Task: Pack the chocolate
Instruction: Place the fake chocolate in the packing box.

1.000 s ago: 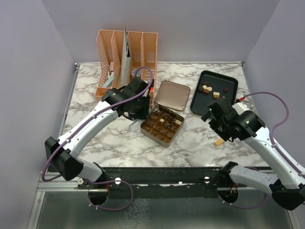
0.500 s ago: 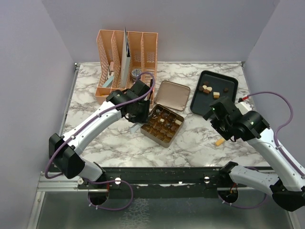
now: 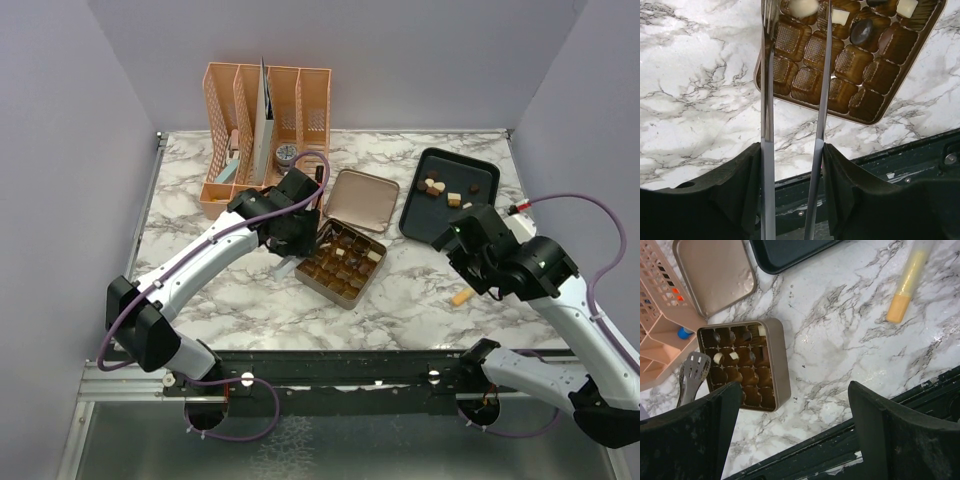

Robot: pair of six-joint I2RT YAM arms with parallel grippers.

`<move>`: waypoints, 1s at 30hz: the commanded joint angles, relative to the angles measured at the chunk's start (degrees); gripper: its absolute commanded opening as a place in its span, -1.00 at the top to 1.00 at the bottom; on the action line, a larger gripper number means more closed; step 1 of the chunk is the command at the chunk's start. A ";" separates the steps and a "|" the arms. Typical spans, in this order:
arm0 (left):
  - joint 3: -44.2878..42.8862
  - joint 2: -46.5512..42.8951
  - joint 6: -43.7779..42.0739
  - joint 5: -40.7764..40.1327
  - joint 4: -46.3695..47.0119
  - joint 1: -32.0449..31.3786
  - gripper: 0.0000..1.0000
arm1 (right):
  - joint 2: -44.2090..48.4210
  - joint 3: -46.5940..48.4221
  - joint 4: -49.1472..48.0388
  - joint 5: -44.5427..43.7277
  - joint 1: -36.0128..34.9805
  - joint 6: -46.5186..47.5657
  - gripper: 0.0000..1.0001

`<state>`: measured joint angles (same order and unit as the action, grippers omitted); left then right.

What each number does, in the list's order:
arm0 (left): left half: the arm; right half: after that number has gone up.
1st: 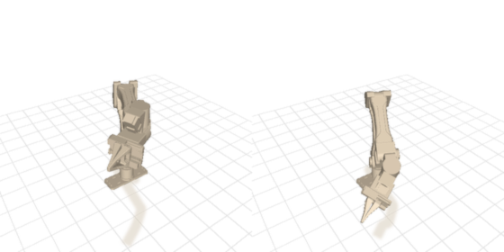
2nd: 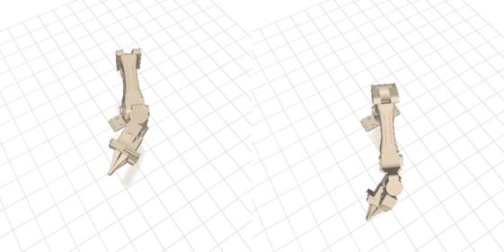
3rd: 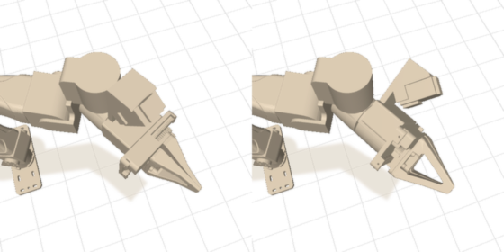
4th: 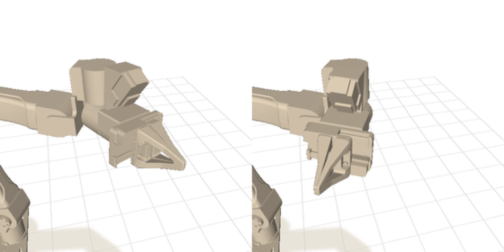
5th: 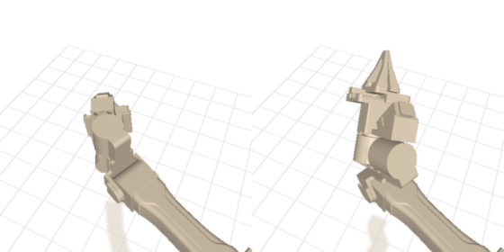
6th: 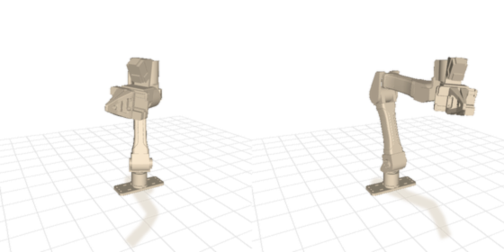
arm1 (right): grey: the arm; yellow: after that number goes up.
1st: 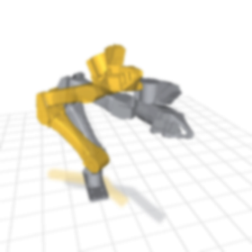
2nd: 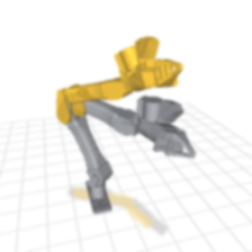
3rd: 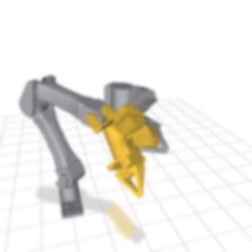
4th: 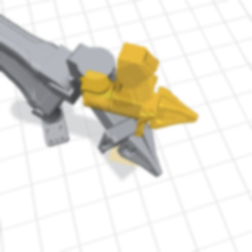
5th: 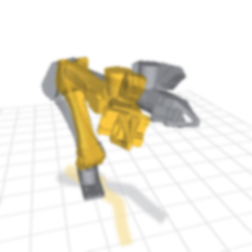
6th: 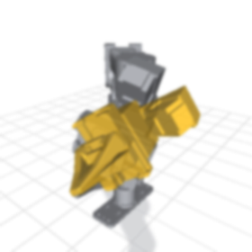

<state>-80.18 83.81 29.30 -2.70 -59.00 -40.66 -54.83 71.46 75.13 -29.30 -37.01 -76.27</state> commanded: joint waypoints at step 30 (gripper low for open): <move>3.59 4.15 -12.64 -3.51 38.05 -5.55 0.10 | 14.51 -8.59 -18.68 -0.85 0.19 22.95 -0.88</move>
<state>-76.31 84.58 22.52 -4.43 -33.98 -43.88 -43.44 64.16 64.14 -28.86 -37.01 -58.41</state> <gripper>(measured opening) 0.460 0.934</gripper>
